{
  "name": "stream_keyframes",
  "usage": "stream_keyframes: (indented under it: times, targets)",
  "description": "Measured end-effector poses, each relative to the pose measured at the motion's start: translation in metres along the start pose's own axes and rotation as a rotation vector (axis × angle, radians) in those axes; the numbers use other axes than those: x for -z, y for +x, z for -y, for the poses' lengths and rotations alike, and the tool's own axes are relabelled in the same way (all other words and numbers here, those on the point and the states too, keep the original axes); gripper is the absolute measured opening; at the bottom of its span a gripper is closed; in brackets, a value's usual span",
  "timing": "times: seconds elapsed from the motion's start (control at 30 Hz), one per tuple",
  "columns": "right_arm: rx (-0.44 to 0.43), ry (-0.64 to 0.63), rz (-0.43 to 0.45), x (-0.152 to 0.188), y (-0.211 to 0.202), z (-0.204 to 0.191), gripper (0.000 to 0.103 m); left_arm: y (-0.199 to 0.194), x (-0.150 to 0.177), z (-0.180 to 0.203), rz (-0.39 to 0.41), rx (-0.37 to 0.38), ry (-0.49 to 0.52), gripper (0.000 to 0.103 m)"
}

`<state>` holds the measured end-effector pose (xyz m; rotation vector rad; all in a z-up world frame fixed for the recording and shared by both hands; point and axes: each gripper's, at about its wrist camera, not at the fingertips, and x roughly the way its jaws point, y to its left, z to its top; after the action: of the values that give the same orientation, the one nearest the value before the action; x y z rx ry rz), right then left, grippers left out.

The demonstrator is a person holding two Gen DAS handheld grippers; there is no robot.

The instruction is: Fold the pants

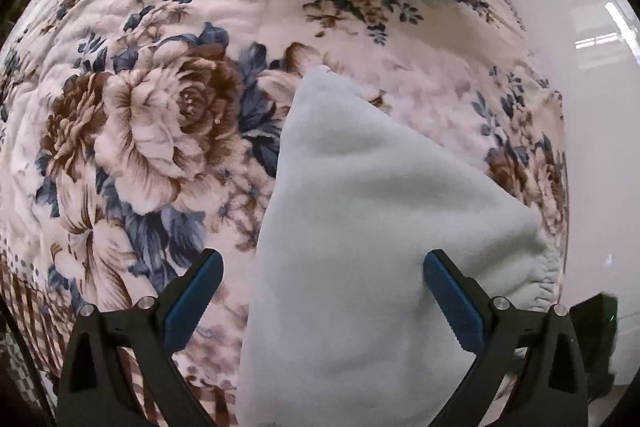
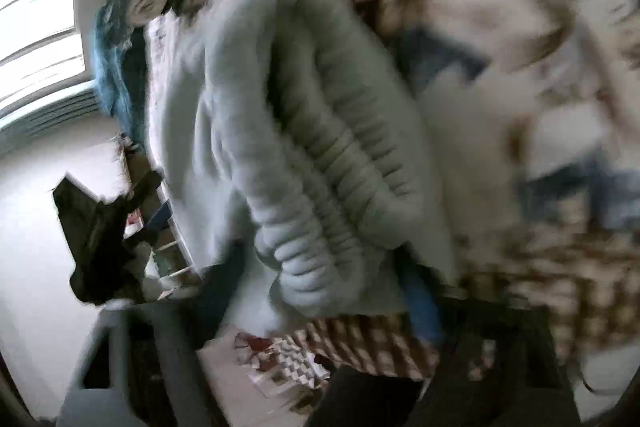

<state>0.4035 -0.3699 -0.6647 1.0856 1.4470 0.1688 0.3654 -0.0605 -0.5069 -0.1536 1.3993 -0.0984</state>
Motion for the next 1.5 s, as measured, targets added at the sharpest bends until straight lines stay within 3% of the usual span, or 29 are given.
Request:
stream_keyframes:
  times: [0.07,0.2,0.3,0.4,0.47,0.53,0.67,0.73,0.8,0.83,0.97,1.03,1.07,1.13,1.2,1.27,1.3,1.37,1.43,1.5]
  targets:
    - [0.024,0.028,0.022,0.008,0.002,0.004,0.032,-0.004,0.003,0.005,0.049,-0.039,0.031,0.103]
    - [0.12,-0.01,0.195,0.025,-0.056,-0.003,0.029,-0.007,0.007,0.009,0.05,0.005,0.059,0.103]
    - [0.158,0.038,0.173,0.018,-0.058,0.02,0.029,-0.003,0.007,0.011,0.024,0.033,0.051,0.103]
    - [0.201,0.064,0.106,0.004,-0.025,0.036,0.031,0.001,-0.007,0.013,0.017,0.018,0.052,0.103]
    - [0.217,0.072,0.101,-0.001,-0.014,0.036,0.033,0.001,-0.026,0.011,0.015,0.065,0.029,0.103]
    - [0.236,0.066,0.113,-0.003,-0.011,0.031,0.034,0.013,-0.05,0.008,-0.03,0.128,-0.009,0.103]
    - [0.254,0.063,0.124,0.004,-0.009,0.02,0.034,0.072,-0.097,-0.005,-0.205,0.259,-0.131,0.102]
    - [0.275,0.063,0.129,0.007,-0.009,0.014,0.034,0.098,-0.116,-0.013,-0.258,0.299,-0.18,0.077]
    - [0.294,0.062,0.139,0.007,-0.023,0.022,0.034,0.118,-0.125,-0.018,-0.317,0.234,-0.179,0.049]
    - [0.297,0.067,0.146,0.006,-0.027,0.024,0.034,0.125,-0.127,-0.018,-0.336,0.19,-0.136,0.046]
    - [0.339,0.092,0.156,0.003,-0.03,0.018,0.034,0.133,-0.127,0.001,-0.304,-0.07,0.207,0.05]
    - [0.365,0.103,0.152,-0.002,-0.025,0.017,0.034,0.132,-0.13,0.01,-0.264,-0.193,0.317,0.05]
    - [0.378,0.108,0.147,-0.003,-0.022,0.016,0.034,0.131,-0.134,0.012,-0.261,-0.199,0.321,0.051]
    - [0.39,0.107,0.108,-0.01,-0.014,0.013,0.038,0.121,-0.145,0.006,-0.284,-0.076,0.224,0.052]
    - [0.361,0.135,0.076,-0.012,-0.019,0.015,0.048,0.104,-0.153,-0.005,-0.286,0.064,0.101,0.059]
    - [0.329,0.139,0.054,-0.012,-0.03,0.012,0.072,0.076,-0.154,-0.016,-0.233,0.189,0.028,0.071]
    - [0.338,0.131,0.066,-0.011,-0.038,0.008,0.076,0.064,-0.151,-0.02,-0.205,0.213,0.015,0.08]
    - [0.385,0.086,0.124,-0.009,-0.06,-0.006,0.078,0.045,-0.136,-0.025,-0.167,0.276,-0.001,0.083]
    - [0.401,0.035,0.181,-0.011,-0.075,-0.023,0.079,0.045,-0.125,-0.027,-0.192,0.339,-0.018,0.083]
    - [0.363,-0.022,0.252,-0.022,-0.086,-0.041,0.083,0.058,-0.113,-0.024,-0.238,0.395,-0.027,0.083]
